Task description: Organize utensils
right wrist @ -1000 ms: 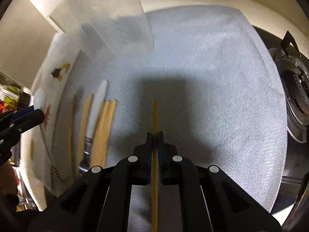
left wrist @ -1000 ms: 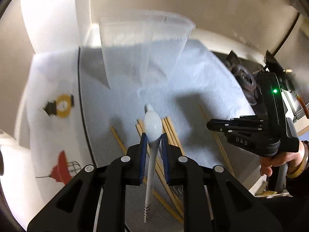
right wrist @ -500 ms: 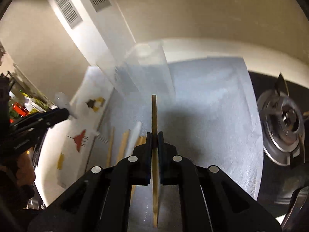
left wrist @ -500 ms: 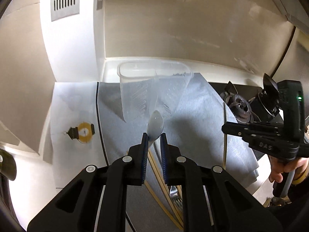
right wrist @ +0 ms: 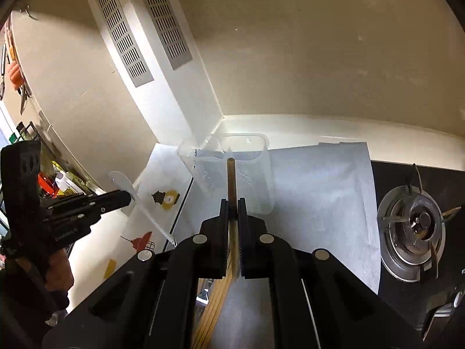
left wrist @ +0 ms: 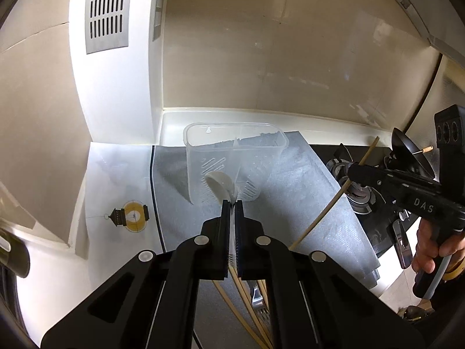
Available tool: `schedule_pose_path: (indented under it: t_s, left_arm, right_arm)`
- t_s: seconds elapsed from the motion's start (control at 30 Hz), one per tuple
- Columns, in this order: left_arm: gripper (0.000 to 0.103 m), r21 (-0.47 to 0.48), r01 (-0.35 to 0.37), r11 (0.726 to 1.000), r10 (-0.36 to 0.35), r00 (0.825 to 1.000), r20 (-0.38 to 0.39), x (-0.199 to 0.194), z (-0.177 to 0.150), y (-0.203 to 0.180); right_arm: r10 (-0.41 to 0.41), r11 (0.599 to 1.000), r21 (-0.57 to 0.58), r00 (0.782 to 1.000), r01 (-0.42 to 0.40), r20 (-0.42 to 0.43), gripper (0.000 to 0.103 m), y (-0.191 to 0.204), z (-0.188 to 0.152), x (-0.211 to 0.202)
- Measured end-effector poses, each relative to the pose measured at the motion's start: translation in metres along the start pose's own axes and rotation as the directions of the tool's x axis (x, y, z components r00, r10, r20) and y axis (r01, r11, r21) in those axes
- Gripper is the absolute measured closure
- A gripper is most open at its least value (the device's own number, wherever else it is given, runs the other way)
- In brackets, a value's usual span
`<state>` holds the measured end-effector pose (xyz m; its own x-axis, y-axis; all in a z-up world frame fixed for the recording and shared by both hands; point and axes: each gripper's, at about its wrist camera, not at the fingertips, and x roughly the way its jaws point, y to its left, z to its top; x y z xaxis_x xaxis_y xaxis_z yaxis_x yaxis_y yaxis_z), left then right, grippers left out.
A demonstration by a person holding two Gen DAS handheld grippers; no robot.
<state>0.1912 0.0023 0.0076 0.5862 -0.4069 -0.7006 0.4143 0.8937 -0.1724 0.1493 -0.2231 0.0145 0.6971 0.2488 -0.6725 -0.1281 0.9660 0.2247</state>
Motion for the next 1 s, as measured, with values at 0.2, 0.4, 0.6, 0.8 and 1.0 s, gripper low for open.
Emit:
schedule_pose_path:
  t_s: [0.2,0.4,0.6,0.8,1.0]
  left_arm:
    - [0.100,-0.010,0.002,1.000,-0.002,1.000,0.002,-0.003,-0.001,0.003]
    - [0.100,-0.005,0.013,1.000,-0.013,1.000,0.028,-0.014,0.009,0.002]
    - [0.100,0.034,0.016,0.999,-0.018,0.997,0.076,-0.034,0.036,-0.007]
    - [0.101,0.075,0.030,0.997,-0.042,0.986,0.161,-0.057,0.081,-0.014]
    - [0.103,0.104,0.011,0.995,-0.038,0.964,0.263,-0.055,0.124,-0.019]
  right_arm:
    - [-0.003,1.000,-0.006,1.000,0.003,0.007,0.097,0.003,0.005,-0.004]
    - [0.000,0.999,-0.037,0.998,0.003,0.068,0.097,0.010,0.028,-0.023]
    - [0.009,0.996,-0.095,0.988,0.005,0.154,0.097,0.023,0.066,-0.051]
    - [0.021,0.984,-0.177,0.966,0.026,0.256,0.097,0.041,0.117,-0.074]
    - [-0.008,0.976,-0.206,0.963,0.066,0.270,0.097,0.046,0.147,-0.049]
